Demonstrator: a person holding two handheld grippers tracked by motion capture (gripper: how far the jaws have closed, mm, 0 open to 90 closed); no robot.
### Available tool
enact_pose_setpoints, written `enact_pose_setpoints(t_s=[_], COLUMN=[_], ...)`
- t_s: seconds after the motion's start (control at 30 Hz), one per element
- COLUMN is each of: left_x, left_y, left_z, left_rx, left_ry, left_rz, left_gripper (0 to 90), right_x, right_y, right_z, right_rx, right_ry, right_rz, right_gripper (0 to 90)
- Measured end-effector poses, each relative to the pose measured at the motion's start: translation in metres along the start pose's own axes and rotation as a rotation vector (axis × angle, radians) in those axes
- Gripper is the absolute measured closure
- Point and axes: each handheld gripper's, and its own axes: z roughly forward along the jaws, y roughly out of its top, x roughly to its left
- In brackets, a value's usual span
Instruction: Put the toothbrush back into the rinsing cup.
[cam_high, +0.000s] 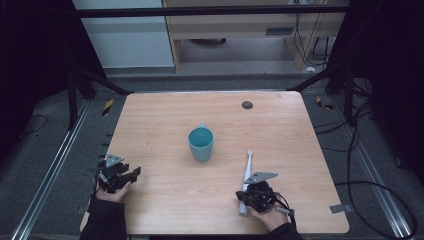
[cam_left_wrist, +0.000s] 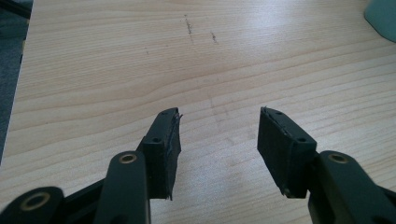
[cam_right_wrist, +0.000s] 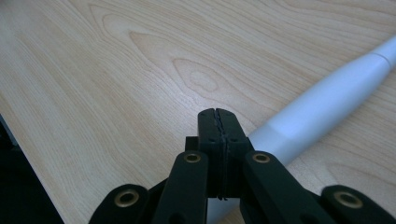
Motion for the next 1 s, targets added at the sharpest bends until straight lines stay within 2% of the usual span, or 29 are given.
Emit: enact_pose_setpoints(t_s=[0.33, 0.53, 0.57, 0.6, 0.63, 0.67, 0.7, 0.8, 0.83, 0.87, 1.0], left_x=[0.000, 0.000, 0.000, 0.000, 0.000, 0.000, 0.000, 0.000, 0.000, 0.000, 0.000], left_y=[0.000, 0.000, 0.000, 0.000, 0.000, 0.000, 0.000, 0.000, 0.000, 0.000, 0.000], left_z=[0.000, 0.000, 0.000, 0.000, 0.000, 0.000, 0.000, 0.000, 0.000, 0.000, 0.000], left_rx=[-0.001, 0.000, 0.000, 0.000, 0.000, 0.000, 0.001, 0.001, 0.001, 0.001, 0.001], left_ry=[0.000, -0.001, -0.001, -0.002, -0.002, -0.002, -0.003, -0.002, -0.002, -0.002, -0.002], left_rz=[0.000, 0.001, 0.001, 0.000, 0.001, 0.001, 0.001, 0.001, 0.001, 0.000, 0.000], left_gripper=[48.4, 48.4, 48.4, 48.5, 48.5, 48.5, 48.5, 48.5, 48.5, 48.5, 48.5], right_x=[-0.002, -0.004, -0.006, -0.010, -0.010, -0.013, -0.023, -0.031, -0.039, -0.041, -0.045], right_y=[-0.004, -0.003, -0.002, -0.001, -0.001, 0.000, -0.002, -0.004, -0.009, -0.011, -0.014], right_z=[-0.002, -0.009, -0.011, -0.019, -0.019, -0.023, -0.031, -0.035, -0.034, -0.033, -0.030], right_rx=[0.018, -0.017, -0.033, -0.072, -0.072, -0.092, -0.117, -0.112, -0.087, -0.074, -0.038], right_ry=[-0.017, -0.027, -0.035, -0.063, -0.063, -0.083, -0.131, -0.160, -0.186, -0.190, -0.206], right_rz=[-0.007, -0.005, -0.004, 0.008, 0.008, 0.019, 0.057, 0.081, 0.099, 0.107, 0.106], right_gripper=[89.7, 89.5, 89.6, 89.8, 89.8, 89.8, 89.8, 89.7, 89.7, 89.7, 89.6])
